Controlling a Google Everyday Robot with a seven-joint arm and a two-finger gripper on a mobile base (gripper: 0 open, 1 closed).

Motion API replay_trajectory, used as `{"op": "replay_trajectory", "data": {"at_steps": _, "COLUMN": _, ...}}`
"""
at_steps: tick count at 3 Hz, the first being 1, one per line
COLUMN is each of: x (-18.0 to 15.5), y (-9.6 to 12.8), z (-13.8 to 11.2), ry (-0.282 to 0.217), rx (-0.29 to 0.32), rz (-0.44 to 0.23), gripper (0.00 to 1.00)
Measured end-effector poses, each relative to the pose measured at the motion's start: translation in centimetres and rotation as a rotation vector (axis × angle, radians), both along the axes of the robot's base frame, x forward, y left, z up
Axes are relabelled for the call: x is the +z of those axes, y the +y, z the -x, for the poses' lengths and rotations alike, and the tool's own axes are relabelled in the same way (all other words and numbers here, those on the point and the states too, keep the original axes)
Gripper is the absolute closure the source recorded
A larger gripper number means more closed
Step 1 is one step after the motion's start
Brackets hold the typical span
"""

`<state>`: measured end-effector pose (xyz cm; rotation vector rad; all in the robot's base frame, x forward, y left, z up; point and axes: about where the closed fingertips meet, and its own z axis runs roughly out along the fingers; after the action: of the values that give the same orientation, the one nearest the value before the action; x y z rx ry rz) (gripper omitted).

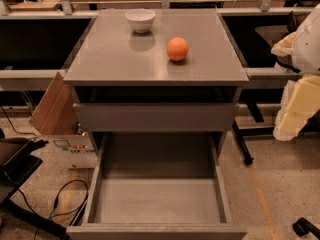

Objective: Close middle drawer

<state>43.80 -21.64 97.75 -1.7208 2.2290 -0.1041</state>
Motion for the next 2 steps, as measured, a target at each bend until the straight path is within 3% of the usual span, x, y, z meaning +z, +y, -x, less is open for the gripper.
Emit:
{"op": "replay_trajectory", "data": {"at_steps": 1, "x": 0.0, "y": 0.0, "z": 0.0, "ry": -0.001, "rx": 0.000, "rz": 0.000, "gripper": 0.00}}
{"op": "replay_trajectory", "data": {"at_steps": 2, "x": -2.0, "y": 0.0, "z": 1.1, "ry": -0.003, "rx": -0.015, "rz": -0.022, "gripper": 0.00}}
